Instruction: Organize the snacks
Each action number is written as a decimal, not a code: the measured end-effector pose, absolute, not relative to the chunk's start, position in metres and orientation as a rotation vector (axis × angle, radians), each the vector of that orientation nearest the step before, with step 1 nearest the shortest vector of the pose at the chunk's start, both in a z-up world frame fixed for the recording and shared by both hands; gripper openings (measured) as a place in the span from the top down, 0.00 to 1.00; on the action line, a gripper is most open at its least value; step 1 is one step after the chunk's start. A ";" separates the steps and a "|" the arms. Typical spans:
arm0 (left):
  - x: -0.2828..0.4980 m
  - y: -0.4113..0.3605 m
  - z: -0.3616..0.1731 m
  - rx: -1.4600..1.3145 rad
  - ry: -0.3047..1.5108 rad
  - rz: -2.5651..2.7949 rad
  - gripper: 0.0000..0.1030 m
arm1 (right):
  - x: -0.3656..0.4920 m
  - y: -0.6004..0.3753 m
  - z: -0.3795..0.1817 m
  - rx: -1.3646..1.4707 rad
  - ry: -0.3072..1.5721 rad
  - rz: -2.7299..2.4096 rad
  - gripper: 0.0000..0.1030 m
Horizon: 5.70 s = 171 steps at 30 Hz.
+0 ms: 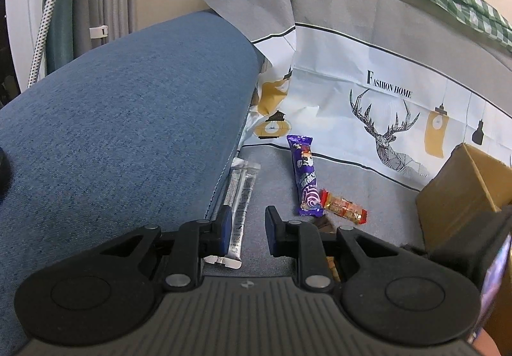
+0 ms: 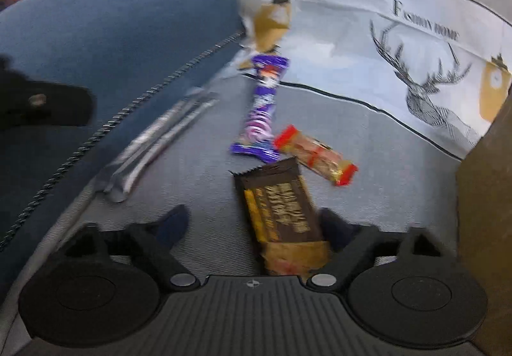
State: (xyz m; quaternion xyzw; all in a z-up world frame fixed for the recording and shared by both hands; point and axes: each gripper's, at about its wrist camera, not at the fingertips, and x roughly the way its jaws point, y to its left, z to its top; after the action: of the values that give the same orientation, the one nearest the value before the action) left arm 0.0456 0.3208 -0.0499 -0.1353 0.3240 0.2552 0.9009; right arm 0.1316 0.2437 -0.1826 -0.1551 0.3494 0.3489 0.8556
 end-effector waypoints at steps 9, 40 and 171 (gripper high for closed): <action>0.042 0.321 -0.049 -0.281 0.665 0.519 0.76 | 0.111 0.206 -0.166 -0.190 0.816 0.616 0.60; 0.144 0.303 -0.135 0.184 0.947 0.633 0.84 | 0.019 0.153 -0.169 -0.228 0.893 0.614 0.40; 0.020 0.248 -0.041 -0.217 0.755 0.285 0.83 | -0.032 0.101 -0.112 -0.191 0.535 0.598 0.60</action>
State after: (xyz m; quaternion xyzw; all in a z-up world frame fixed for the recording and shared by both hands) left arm 0.0198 0.2478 -0.0415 -0.1053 0.3665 0.1386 0.9140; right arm -0.0322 0.1007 -0.1116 -0.0927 0.2600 0.2908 0.9161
